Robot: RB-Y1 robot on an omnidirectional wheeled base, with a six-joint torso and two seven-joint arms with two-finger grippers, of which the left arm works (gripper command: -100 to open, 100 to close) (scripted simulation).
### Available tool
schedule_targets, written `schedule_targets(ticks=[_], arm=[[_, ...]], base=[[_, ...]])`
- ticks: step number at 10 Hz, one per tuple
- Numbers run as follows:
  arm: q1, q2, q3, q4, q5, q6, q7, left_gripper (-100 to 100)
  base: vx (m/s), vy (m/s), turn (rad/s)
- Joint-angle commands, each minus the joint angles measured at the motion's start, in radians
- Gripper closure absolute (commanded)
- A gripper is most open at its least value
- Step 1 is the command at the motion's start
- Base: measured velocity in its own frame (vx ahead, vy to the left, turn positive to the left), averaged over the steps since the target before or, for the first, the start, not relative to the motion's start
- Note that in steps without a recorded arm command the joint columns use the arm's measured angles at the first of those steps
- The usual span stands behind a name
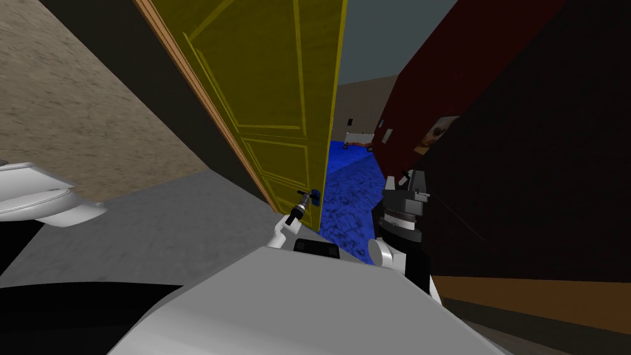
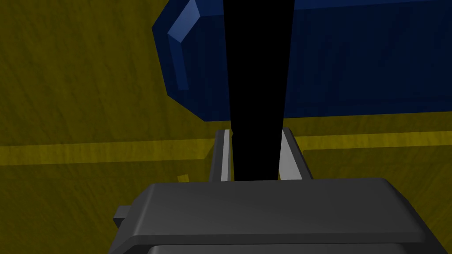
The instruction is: Push the door open
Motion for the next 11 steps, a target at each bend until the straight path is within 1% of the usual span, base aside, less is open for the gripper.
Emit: schedule_targets(ticks=[1, 2, 3, 4, 6, 7, 11], arm=[[-0.009, 0.005, 0.024, -0.012, 0.002, -0.003, -0.004, 100], [-0.012, 0.004, 0.039, -0.008, 0.004, -0.002, -0.007, 100], [-0.014, 0.003, 0.047, -0.005, 0.005, -0.002, -0.009, 100], [-0.017, 0.002, 0.063, 0.000, 0.006, -0.001, -0.014, 100], [-0.021, 0.000, 0.082, 0.005, 0.008, 0.000, -0.018, 100], [-0.026, -0.002, 0.100, 0.011, 0.009, 0.002, -0.023, 100], [-0.034, -0.007, 0.139, 0.022, 0.013, 0.004, -0.032, 100]], base=[[0.140, -0.107, 0.040], [0.161, -0.125, 0.063], [0.156, -0.121, 0.054], [0.134, -0.118, 0.067], [0.123, -0.106, 0.047], [0.140, -0.092, 0.109], [0.112, -0.106, 0.052]])
